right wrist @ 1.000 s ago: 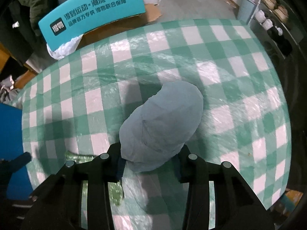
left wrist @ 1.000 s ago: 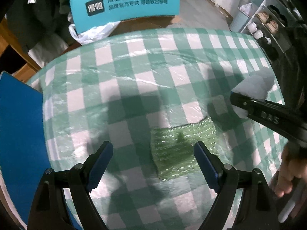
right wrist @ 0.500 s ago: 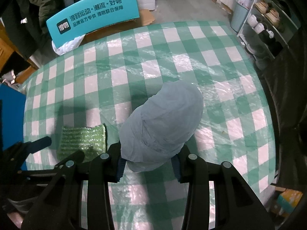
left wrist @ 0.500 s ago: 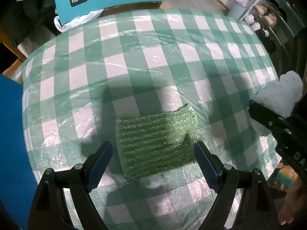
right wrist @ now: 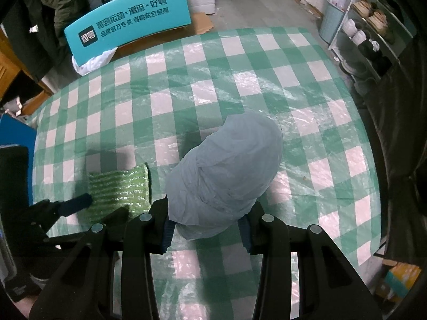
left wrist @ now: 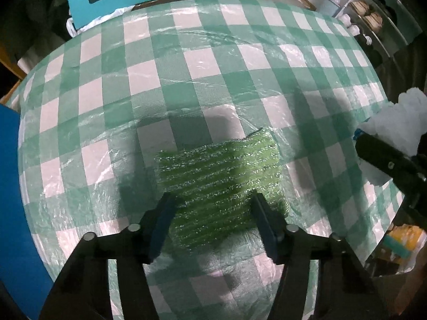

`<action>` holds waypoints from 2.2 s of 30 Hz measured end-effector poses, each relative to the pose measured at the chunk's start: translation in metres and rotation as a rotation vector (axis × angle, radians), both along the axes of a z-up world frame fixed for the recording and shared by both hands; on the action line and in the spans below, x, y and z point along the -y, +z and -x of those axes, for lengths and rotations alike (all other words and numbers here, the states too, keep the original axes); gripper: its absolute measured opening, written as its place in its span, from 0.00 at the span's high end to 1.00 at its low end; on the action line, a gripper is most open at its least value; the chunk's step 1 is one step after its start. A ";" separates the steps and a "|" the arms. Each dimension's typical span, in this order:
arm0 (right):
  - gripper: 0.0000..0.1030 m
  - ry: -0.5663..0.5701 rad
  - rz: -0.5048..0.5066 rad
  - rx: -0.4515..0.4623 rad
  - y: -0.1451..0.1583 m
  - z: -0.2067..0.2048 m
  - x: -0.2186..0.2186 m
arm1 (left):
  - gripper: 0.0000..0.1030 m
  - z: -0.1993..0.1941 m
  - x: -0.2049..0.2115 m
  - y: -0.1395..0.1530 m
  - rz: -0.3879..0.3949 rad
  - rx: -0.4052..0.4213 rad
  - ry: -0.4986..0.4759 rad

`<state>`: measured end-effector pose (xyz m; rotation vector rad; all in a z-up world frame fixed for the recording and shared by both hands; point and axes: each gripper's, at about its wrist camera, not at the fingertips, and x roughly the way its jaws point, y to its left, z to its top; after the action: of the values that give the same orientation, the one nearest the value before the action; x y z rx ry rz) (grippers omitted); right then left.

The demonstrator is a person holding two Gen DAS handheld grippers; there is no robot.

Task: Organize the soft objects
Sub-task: 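Grasp the green mesh scrubber pad with the left tool, then lift the green pad with the left tool while the right tool carries the white cloth toward the box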

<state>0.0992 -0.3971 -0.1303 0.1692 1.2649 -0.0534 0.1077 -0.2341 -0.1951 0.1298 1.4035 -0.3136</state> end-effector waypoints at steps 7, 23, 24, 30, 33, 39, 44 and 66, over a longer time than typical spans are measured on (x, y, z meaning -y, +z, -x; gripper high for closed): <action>0.62 0.011 0.013 0.009 0.003 0.003 -0.003 | 0.80 0.015 0.007 0.003 0.003 0.025 -0.027; 0.62 0.105 0.046 0.065 0.035 0.023 -0.029 | 0.82 0.024 -0.024 0.062 0.000 0.171 -0.012; 0.62 0.116 0.047 0.071 0.038 0.024 -0.032 | 0.82 0.026 -0.028 0.067 0.001 0.183 -0.011; 0.62 0.155 0.042 0.101 0.053 0.031 -0.045 | 0.82 0.033 -0.040 0.095 -0.006 0.248 -0.010; 0.62 0.172 0.040 0.116 0.062 0.034 -0.053 | 0.82 0.038 -0.048 0.106 -0.007 0.268 -0.002; 0.62 0.214 0.043 0.149 0.079 0.038 -0.070 | 0.82 0.045 -0.066 0.121 -0.015 0.303 0.017; 0.62 0.248 0.041 0.165 0.087 0.042 -0.084 | 0.82 0.050 -0.084 0.134 -0.015 0.328 0.043; 0.62 0.374 0.035 0.223 0.117 0.055 -0.149 | 0.82 0.078 -0.142 0.175 -0.018 0.405 0.099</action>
<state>0.0446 -0.2477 -0.0129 -0.0916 1.0549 0.2595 0.0293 -0.0920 -0.0206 0.1294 1.0073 -0.1794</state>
